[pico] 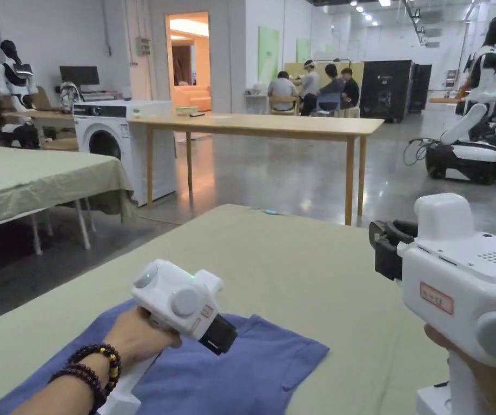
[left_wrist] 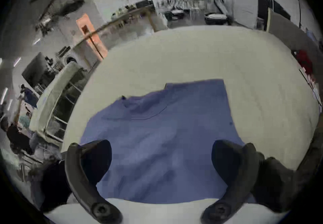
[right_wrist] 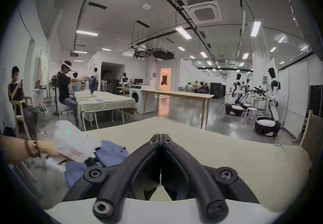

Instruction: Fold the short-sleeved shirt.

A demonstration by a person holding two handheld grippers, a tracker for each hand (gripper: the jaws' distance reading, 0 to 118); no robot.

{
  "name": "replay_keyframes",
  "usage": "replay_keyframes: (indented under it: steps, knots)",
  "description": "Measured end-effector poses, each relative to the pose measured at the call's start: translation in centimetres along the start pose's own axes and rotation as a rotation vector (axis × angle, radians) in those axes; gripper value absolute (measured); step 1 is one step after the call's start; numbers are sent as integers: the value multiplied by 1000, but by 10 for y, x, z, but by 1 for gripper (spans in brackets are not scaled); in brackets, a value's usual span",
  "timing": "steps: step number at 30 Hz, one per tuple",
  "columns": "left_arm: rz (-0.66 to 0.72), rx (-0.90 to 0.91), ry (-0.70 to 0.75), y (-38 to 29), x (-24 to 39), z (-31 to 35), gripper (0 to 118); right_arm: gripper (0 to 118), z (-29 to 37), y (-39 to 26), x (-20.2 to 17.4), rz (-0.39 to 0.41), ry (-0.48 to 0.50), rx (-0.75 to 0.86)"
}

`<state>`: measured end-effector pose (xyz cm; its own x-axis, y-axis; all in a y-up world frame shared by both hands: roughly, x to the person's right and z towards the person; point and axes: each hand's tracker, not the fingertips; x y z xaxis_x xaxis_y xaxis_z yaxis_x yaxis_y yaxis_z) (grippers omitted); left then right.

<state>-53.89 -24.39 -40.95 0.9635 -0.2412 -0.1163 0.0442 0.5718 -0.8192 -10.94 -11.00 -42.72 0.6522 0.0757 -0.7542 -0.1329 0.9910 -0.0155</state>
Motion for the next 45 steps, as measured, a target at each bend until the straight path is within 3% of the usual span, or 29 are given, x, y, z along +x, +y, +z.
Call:
replay_keyframes:
  steps: [6, 9, 13, 17, 18, 20, 21, 22, 23, 26, 29, 33, 37, 45]
  knots:
    - [123, -104, -95, -29, -7, -93, 115, 0, -11, -33, -8, 37, 48, -51]
    - [87, -111, -101, -35, -4, -120, 117, 0, -18, -45, -8, -1, 80, -77]
    - [182, -104, -148, -46, 6, -110, 118, 0, -23, -57, -7, -40, 108, -105]
    - [153, -105, -141, -39, -11, -119, 115, 0, -22, -67, -4, -105, 127, -122]
    - [138, -86, -154, -41, 6, -100, 109, 0, -20, -68, -5, -108, 124, -125]
    - [98, -28, -159, -39, 11, -85, 75, 0, -18, -70, -4, -109, 124, -127]
    - [86, -13, -146, -39, 13, -79, 50, 0, -16, -71, -5, -107, 121, -128]
    - [63, -7, -113, -41, 7, -82, 10, 0, -14, -71, -4, -110, 119, -128]
    - [39, -2, -77, -42, 9, -77, 0, 0, -13, -71, -3, -116, 120, -130]
    - [51, 4, -76, -45, 16, -68, 0, 0, -8, -70, 1, -149, 124, -140]
    - [154, 78, -124, -44, 13, -52, 0, 0, 2, -67, 5, -142, 103, -127]
    - [135, 225, -159, -25, 20, -13, 0, 0, 16, -62, 15, -143, 76, -108]
    - [46, 335, -242, 3, 44, 12, 0, 0, 41, -54, 31, -170, 45, -77]
    - [-133, 508, -447, 107, 182, 68, 0, 0, 130, -41, 76, -176, -100, -12]
